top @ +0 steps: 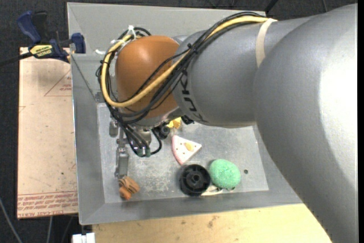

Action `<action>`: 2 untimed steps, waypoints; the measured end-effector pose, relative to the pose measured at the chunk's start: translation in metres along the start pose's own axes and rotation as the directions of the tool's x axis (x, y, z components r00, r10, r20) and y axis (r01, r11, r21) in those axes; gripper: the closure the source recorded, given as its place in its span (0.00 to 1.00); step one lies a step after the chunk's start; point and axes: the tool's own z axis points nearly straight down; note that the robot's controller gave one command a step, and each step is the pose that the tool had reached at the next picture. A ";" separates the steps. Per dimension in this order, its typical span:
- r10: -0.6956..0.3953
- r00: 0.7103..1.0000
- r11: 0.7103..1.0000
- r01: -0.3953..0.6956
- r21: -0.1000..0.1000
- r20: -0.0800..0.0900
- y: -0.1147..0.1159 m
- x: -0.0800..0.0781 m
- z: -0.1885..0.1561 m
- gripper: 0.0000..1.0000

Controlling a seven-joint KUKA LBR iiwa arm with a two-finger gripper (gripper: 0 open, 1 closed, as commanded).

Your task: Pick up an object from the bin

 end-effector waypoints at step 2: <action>0.117 0.993 0.993 -0.116 -0.008 0.014 -0.009 -0.008 0.016 0.00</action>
Offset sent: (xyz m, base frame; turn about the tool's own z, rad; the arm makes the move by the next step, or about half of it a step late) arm 0.0148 -0.0319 -0.0737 0.3589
